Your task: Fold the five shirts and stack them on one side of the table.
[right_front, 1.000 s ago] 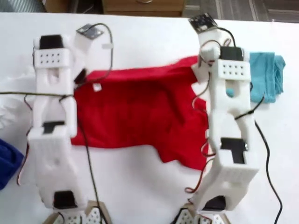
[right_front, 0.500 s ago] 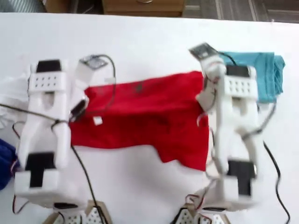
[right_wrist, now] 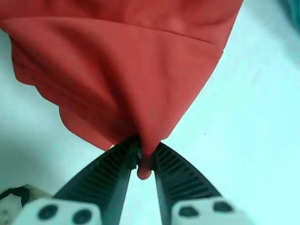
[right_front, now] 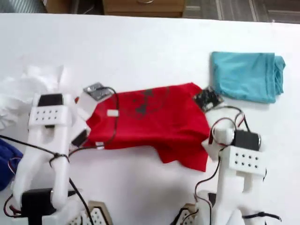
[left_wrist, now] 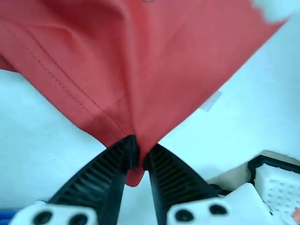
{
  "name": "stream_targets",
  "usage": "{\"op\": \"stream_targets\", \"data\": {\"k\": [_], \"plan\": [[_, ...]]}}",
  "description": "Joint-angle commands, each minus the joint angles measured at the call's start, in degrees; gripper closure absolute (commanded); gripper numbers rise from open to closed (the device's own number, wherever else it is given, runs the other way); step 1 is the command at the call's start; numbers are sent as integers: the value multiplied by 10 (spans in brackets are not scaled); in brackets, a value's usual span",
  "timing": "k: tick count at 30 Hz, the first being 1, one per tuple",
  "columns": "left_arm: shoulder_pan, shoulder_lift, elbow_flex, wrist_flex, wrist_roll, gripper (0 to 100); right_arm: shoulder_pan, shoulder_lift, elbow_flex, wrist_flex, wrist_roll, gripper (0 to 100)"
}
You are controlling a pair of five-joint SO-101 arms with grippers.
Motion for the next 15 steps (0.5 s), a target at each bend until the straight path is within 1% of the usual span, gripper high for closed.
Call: {"op": "stream_targets", "data": {"k": [1, 5, 10, 13, 15], "plan": [[-35, -21, 44, -48, -6, 975, 13, -24, 24, 3, 16, 978], [-52, -21, 103, -106, -44, 975, 12, -23, 44, 0, 18, 978], [-52, -21, 153, -176, -49, 975, 13, -24, 79, -38, 18, 975], [-52, -21, 153, -183, -48, 973, 11, -24, 84, -42, 15, 968], [-52, -24, 146, -180, -48, 972, 10, -24, 81, -39, 13, 922]]}}
